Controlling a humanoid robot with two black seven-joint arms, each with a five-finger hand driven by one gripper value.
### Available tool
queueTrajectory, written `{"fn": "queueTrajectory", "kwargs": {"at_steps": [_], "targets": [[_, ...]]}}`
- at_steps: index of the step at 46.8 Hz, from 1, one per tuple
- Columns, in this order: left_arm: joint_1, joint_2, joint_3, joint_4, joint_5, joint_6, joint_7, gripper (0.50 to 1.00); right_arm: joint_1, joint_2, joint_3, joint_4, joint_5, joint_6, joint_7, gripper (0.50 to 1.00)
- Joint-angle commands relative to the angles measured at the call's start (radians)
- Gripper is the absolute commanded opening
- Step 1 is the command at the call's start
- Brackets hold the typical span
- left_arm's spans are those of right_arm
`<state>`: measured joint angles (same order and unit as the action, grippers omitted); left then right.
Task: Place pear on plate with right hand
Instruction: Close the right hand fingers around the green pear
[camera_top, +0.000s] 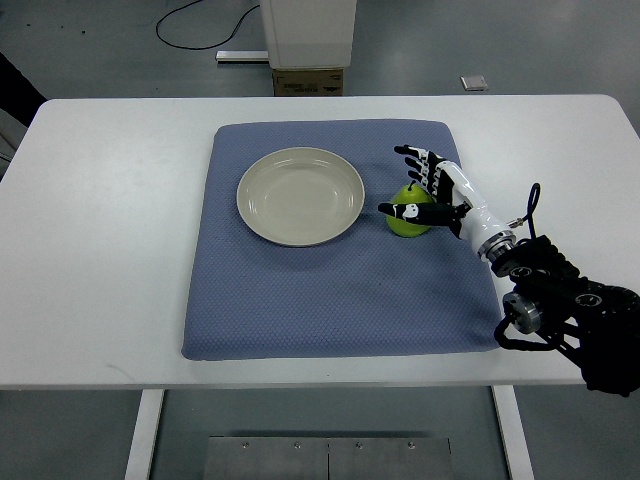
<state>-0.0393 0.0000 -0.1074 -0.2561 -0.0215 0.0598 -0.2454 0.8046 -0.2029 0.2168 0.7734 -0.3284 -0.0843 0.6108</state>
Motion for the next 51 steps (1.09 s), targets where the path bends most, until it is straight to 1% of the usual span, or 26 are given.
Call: {"fn": "queueTrajectory", "kwargs": {"at_steps": [1, 15, 27, 38, 49, 51], "targets": [[-0.001, 0.0, 0.0, 0.0, 0.0, 0.0, 0.0, 1.0, -0.005, 0.004, 0.012, 0.0, 0.002, 0.0, 0.0, 1.0], [0.001, 0.0, 0.0, -0.002, 0.0, 0.0, 0.0, 1.0, -0.021, 0.019, 0.012, -0.005, 0.0, 0.0, 0.0, 1.0], [-0.001, 0.0, 0.0, 0.0, 0.0, 0.0, 0.0, 1.0, -0.033, 0.033, 0.009, -0.063, 0.0, -0.002, 0.0, 1.0], [-0.001, 0.0, 0.0, 0.0, 0.0, 0.0, 0.0, 1.0, -0.045, 0.043, 0.006, -0.094, 0.0, -0.002, 0.0, 0.998], [-0.001, 0.0, 0.0, 0.0, 0.0, 0.0, 0.0, 1.0, -0.055, 0.048, 0.003, -0.108, 0.0, -0.002, 0.0, 0.981], [-0.001, 0.0, 0.0, 0.0, 0.0, 0.0, 0.0, 1.0, -0.056, 0.048, 0.003, -0.108, 0.0, -0.002, 0.0, 0.966]]}}
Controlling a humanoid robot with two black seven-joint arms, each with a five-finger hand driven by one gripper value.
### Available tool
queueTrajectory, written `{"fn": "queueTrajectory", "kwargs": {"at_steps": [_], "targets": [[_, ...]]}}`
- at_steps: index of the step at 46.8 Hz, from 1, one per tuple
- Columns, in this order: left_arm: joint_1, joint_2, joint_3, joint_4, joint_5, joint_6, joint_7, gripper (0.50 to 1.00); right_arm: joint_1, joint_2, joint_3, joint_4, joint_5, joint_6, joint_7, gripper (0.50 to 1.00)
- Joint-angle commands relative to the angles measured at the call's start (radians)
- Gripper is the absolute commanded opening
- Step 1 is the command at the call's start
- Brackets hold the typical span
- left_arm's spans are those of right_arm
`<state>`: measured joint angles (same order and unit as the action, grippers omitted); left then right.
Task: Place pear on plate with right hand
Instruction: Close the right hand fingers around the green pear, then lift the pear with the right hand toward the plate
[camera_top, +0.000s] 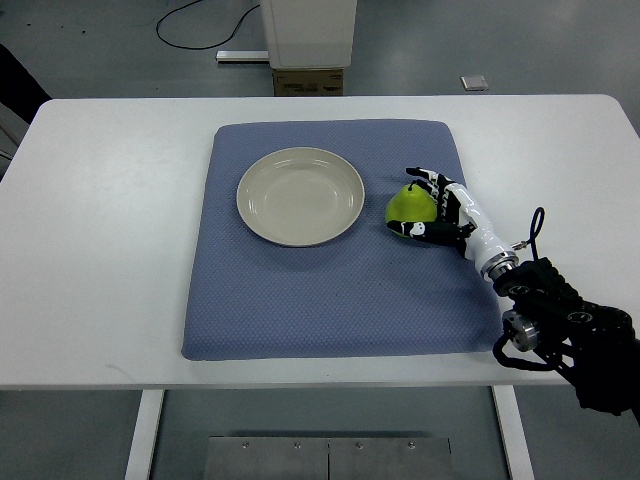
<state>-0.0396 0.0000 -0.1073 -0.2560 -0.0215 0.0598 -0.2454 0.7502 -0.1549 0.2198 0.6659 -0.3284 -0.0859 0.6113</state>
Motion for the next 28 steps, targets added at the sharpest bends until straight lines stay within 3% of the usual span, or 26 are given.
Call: {"fn": "queueTrajectory", "kwargs": {"at_steps": [1, 4, 6, 8, 10, 11, 28], "targets": [[0.0, 0.0, 0.0, 0.0, 0.0, 0.0, 0.0, 1.0, -0.003, 0.0, -0.002, 0.0, 0.0, 0.0, 0.0, 0.956], [0.001, 0.0, 0.0, 0.0, 0.0, 0.0, 0.0, 1.0, -0.003, 0.0, -0.002, 0.0, 0.0, 0.0, 0.0, 0.918], [0.001, 0.0, 0.0, 0.0, 0.0, 0.0, 0.0, 1.0, -0.003, 0.0, -0.004, 0.0, -0.001, 0.0, 0.0, 0.856], [0.0, 0.0, 0.0, 0.0, 0.0, 0.0, 0.0, 1.0, -0.003, 0.0, -0.011, 0.0, -0.003, 0.002, 0.0, 0.728], [0.0, 0.0, 0.0, 0.0, 0.0, 0.0, 0.0, 1.0, -0.003, 0.0, -0.02, 0.0, -0.003, 0.0, 0.0, 0.54], [0.0, 0.0, 0.0, 0.0, 0.0, 0.0, 0.0, 1.0, -0.002, 0.0, -0.022, 0.0, -0.003, 0.0, 0.0, 0.5], [0.0, 0.0, 0.0, 0.0, 0.0, 0.0, 0.0, 1.0, 0.044, 0.0, 0.009, 0.023, 0.0, -0.003, 0.0, 0.5]]}}
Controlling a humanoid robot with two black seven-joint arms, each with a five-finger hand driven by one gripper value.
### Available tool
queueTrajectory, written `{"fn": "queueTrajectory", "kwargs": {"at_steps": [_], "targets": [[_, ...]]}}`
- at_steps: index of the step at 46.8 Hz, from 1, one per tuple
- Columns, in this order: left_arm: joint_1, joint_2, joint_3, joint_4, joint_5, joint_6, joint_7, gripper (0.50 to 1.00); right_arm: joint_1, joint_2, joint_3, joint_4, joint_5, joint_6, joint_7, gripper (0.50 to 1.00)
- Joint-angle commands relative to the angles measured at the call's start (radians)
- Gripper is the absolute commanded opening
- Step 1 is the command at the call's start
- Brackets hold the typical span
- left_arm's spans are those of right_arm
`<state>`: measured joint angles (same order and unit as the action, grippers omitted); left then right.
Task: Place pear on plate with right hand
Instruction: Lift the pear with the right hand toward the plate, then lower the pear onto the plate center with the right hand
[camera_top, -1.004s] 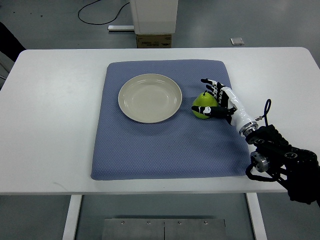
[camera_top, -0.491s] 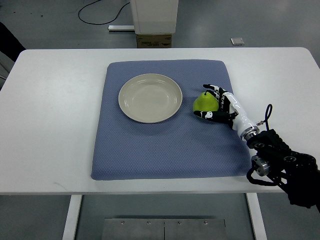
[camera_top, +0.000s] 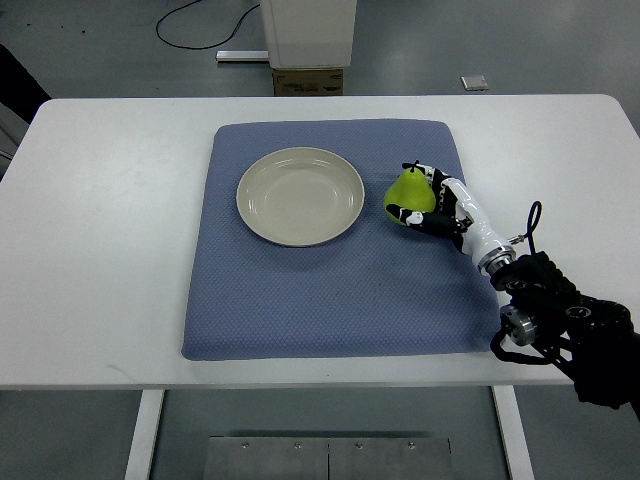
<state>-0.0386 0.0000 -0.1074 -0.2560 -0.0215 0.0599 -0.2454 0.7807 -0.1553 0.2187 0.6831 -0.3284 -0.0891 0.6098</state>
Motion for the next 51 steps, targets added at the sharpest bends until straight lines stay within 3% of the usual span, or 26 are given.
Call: {"fn": "queueTrajectory", "kwargs": {"at_steps": [1, 30, 51], "targets": [[-0.001, 0.0, 0.0, 0.0, 0.0, 0.0, 0.0, 1.0, 0.02, 0.0, 0.01, 0.007, 0.002, 0.0, 0.001, 0.5], [0.0, 0.0, 0.0, 0.0, 0.0, 0.0, 0.0, 1.0, 0.179, 0.155, 0.007, 0.027, 0.0, 0.0, -0.082, 0.5], [-0.001, 0.0, 0.0, 0.0, 0.0, 0.0, 0.0, 1.0, 0.215, 0.155, -0.082, -0.016, -0.009, -0.006, -0.117, 0.5]]}}
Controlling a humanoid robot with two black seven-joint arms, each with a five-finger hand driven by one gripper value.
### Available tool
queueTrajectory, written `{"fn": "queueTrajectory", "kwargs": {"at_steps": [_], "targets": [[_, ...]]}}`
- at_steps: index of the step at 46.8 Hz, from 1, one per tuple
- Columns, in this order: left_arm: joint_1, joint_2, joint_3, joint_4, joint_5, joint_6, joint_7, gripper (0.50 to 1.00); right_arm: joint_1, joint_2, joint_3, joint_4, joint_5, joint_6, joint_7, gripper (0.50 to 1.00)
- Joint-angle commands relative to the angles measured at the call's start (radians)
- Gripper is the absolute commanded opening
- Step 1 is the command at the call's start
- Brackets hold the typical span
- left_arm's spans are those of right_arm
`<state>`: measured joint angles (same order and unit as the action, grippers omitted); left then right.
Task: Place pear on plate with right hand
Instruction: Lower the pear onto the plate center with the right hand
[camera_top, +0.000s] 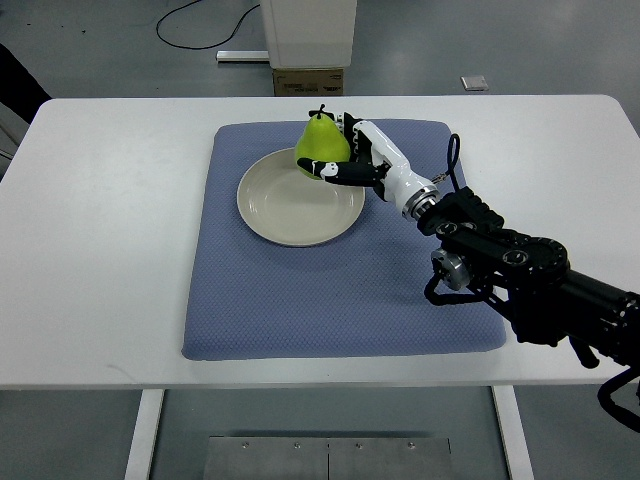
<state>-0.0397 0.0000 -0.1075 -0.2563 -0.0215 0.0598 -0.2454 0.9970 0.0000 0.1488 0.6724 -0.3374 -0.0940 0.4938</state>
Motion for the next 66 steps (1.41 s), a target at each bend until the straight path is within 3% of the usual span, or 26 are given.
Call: {"fn": "queueTrajectory", "kwargs": {"at_steps": [1, 33, 34, 36, 39, 45, 66], "targets": [[0.001, 0.0, 0.0, 0.0, 0.0, 0.0, 0.0, 1.0, -0.001, 0.0, -0.017, -0.002, 0.0, -0.001, -0.001, 0.5], [0.001, 0.0, 0.0, 0.0, 0.0, 0.0, 0.0, 1.0, -0.014, 0.0, -0.066, 0.003, 0.001, -0.003, -0.052, 0.5], [0.0, 0.0, 0.0, 0.0, 0.0, 0.0, 0.0, 1.0, -0.017, 0.0, -0.066, 0.003, 0.001, -0.003, -0.052, 0.533], [0.0, 0.0, 0.0, 0.0, 0.0, 0.0, 0.0, 1.0, -0.017, 0.0, -0.066, 0.003, 0.003, -0.003, -0.052, 0.662], [0.001, 0.0, 0.0, 0.0, 0.0, 0.0, 0.0, 1.0, -0.017, 0.0, -0.066, 0.003, 0.006, -0.003, -0.05, 0.798], [0.0, 0.0, 0.0, 0.0, 0.0, 0.0, 0.0, 1.0, -0.018, 0.0, -0.064, 0.003, 0.009, -0.003, -0.049, 0.979], [0.0, 0.0, 0.0, 0.0, 0.0, 0.0, 0.0, 1.0, -0.021, 0.0, -0.063, -0.005, 0.009, -0.003, -0.047, 1.0]]}}
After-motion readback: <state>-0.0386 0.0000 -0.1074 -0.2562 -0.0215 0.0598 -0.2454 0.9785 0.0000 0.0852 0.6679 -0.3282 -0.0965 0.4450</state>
